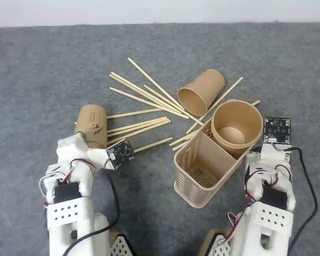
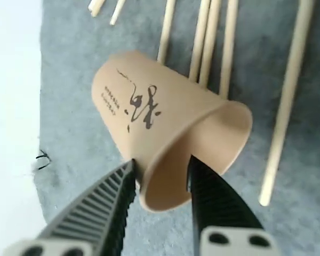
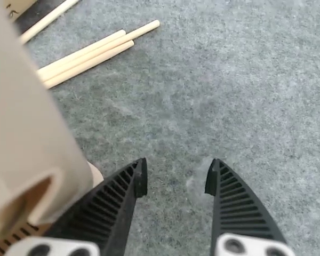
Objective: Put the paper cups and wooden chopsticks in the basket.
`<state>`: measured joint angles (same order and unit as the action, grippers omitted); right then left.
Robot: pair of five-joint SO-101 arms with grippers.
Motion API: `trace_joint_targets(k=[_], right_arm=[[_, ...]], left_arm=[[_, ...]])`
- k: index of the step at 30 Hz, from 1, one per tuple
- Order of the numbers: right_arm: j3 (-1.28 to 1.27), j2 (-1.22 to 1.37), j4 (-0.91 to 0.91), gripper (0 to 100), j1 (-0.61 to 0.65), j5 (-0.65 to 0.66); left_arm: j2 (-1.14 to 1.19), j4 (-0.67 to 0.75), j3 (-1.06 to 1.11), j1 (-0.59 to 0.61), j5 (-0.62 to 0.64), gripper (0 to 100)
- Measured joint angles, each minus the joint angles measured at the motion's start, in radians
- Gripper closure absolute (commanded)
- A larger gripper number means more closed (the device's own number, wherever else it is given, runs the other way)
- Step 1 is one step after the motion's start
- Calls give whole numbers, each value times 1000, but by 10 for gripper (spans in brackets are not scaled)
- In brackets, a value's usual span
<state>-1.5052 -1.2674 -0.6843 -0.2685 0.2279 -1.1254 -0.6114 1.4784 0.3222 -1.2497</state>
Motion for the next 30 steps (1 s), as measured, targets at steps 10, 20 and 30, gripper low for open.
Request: trace_joint_targets(k=[10,20,30], right_arm=[[0,0,0,805,0,0],[0,0,0,805,0,0],[0,0,0,805,0,0]], left_arm=[[-2,172,46,0,77,989],[-3,-190,-253,-80,229,990],[89,-819,-845,-311,423,990]])
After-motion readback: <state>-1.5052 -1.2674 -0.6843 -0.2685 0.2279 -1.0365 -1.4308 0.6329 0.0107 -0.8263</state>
